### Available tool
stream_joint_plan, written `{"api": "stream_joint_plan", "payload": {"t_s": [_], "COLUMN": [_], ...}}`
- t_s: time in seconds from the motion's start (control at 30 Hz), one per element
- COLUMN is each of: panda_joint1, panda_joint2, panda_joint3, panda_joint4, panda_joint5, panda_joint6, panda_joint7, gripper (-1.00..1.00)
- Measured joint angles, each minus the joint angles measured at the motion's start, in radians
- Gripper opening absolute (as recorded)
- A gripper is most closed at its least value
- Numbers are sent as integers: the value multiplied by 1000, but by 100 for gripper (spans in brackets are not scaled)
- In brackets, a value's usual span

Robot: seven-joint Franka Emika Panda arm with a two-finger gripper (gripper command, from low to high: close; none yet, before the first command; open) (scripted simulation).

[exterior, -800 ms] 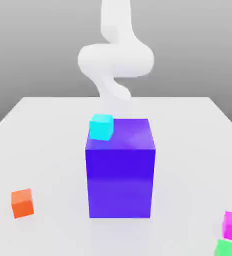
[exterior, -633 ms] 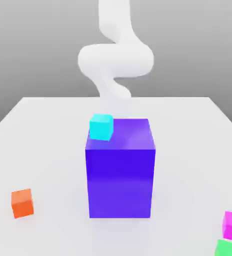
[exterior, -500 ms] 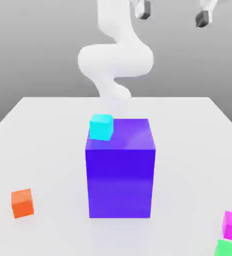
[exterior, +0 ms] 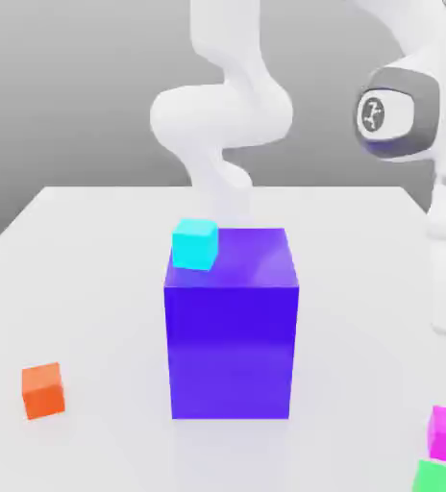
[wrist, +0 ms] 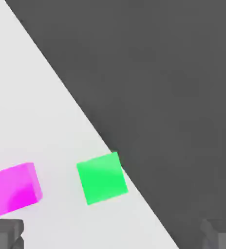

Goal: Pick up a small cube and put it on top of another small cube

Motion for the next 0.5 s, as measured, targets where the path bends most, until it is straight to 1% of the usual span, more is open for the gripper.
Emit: {"api": "stream_joint_plan", "payload": {"t_s": [0.13, 0.27, 0.3, 0.5], "panda_joint1": [35, 77, 86, 92], "panda_joint2": [147, 292, 328, 345], "panda_joint3": [34, -1, -13, -20], "panda_joint4": [-3, 23, 31, 35], "panda_joint5": [-33, -87, -103, -110], "panda_joint6": [45, 141, 167, 179], "panda_joint7": [-62, -42, -31, -26], "gripper": [0, 0, -100, -100]}}
